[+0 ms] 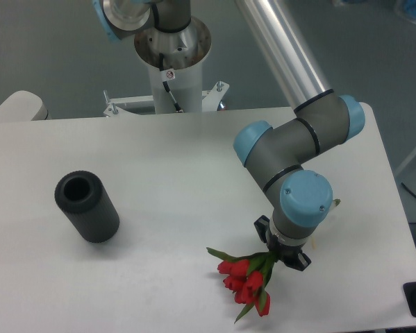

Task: Insert the flowers into the vase
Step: 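Carry the red tulip bunch in the gripper toward the black vase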

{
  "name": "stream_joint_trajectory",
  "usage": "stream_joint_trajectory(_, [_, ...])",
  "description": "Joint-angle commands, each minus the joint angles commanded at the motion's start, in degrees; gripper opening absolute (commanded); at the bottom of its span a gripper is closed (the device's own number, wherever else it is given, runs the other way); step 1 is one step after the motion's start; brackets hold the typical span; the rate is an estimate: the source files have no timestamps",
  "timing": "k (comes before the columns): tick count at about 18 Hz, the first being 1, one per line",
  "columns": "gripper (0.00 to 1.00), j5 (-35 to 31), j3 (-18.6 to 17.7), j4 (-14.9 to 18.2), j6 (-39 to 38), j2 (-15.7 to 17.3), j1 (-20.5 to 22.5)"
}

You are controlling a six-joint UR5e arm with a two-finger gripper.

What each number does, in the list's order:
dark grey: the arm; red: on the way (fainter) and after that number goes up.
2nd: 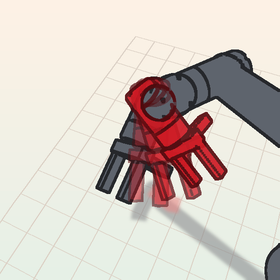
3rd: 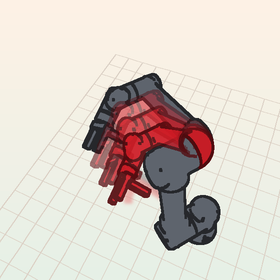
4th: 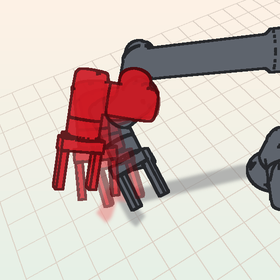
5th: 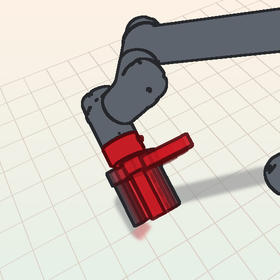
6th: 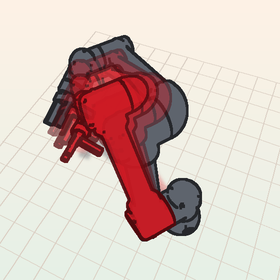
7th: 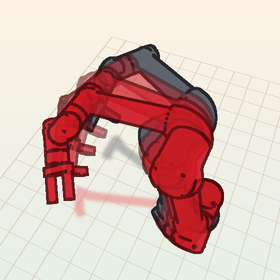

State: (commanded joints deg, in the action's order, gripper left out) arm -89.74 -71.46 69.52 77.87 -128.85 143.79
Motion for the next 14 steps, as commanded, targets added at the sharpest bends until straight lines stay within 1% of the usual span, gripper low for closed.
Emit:
stream_joint_trajectory(4, [0.0, -0.1, -0.4, 0.4, -0.4, 0.4, -0.4])
stream_joint_trajectory(7, [0.01, -0.2, -0.4, 0.4, -1.7, 0.4, -1.7])
stream_joint_trajectory(12, [0.01, 1.0, -2.2, 0.4, -4.7, 1.5, -2.4])
stream_joint_trajectory(14, [0.01, 2.7, -3.4, 0.3, -6.2, 2.3, -2.9])
